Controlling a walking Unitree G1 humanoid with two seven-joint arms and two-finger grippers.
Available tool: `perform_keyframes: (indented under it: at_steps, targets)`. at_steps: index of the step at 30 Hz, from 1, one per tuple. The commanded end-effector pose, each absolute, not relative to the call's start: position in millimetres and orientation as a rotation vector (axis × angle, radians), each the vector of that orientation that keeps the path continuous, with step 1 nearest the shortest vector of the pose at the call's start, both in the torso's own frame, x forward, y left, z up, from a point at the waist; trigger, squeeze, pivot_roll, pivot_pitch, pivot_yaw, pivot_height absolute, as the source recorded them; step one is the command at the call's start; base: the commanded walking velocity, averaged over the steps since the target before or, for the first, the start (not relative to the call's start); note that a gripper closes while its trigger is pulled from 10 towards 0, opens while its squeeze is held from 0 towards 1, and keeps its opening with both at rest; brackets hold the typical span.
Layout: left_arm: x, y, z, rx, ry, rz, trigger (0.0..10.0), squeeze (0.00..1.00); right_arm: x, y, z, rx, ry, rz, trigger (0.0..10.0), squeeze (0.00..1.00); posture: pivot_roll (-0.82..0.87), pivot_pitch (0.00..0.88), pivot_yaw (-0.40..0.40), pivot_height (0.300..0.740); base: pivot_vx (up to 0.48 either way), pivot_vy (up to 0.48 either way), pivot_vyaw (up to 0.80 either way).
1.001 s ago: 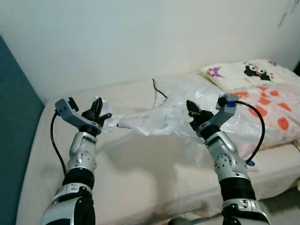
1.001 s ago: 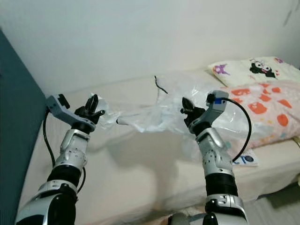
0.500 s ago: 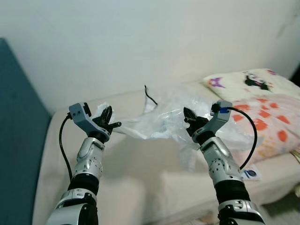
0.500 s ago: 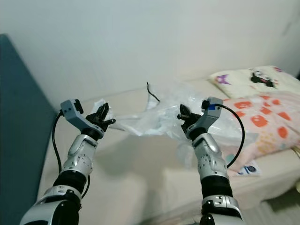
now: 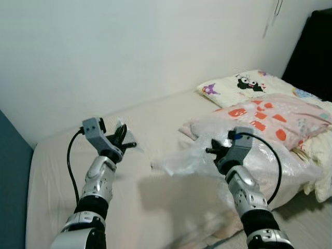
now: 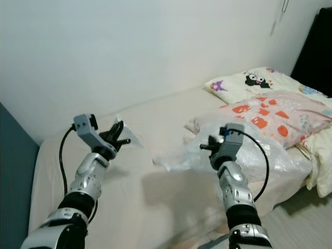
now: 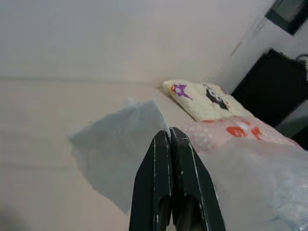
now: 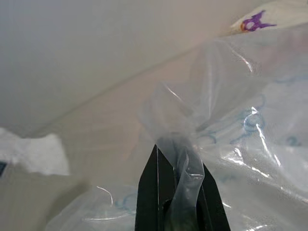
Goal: Clean up the room
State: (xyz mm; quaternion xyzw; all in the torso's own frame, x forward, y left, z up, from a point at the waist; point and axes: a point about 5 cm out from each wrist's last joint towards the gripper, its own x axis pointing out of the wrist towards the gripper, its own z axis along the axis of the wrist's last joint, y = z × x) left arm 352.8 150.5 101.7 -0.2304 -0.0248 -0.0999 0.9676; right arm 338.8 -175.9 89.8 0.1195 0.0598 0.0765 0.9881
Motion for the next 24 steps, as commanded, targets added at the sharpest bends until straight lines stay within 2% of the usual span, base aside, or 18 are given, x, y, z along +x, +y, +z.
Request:
perform_keyframes:
  at_steps: [1, 11, 16, 17, 24]
  targets:
    - [350.0, 153.1, 95.8, -0.451, -0.026, -0.194, 10.0, 0.00, 339.6, -172.1, 92.3, 0.242, 0.114, 0.176, 10.0, 0.00, -0.10, 0.000, 0.047, 0.740, 0.000, -0.480, 0.64]
    - [346.8, 149.8, 87.1, -0.446, 0.011, -0.173, 10.0, 0.00, 341.0, -166.8, 93.5, 0.228, 0.091, 0.201, 10.0, 0.00, -0.10, 0.000, 0.044, 0.740, 0.000, 0.000, 0.65]
    - [340.9, 152.0, 74.6, -0.315, 0.075, -0.172, 10.0, 0.00, 340.2, -164.9, 92.5, 0.231, 0.093, 0.214, 10.0, 0.00, -0.10, 0.000, 0.049, 0.740, 0.000, 0.000, 0.65]
    - [337.6, 155.6, 68.0, -0.271, 0.104, -0.158, 10.0, 0.00, 339.4, -164.2, 91.5, 0.233, 0.096, 0.218, 10.0, 0.00, -0.10, 0.000, 0.050, 0.740, 0.000, 0.000, 0.65]
    - [308.5, 183.6, 23.5, -0.254, 0.298, -0.045, 10.0, 0.00, 333.6, -164.0, 79.7, 0.225, 0.139, 0.225, 10.0, 0.00, -0.09, 0.000, 0.053, 0.740, 0.000, 0.000, 0.65]
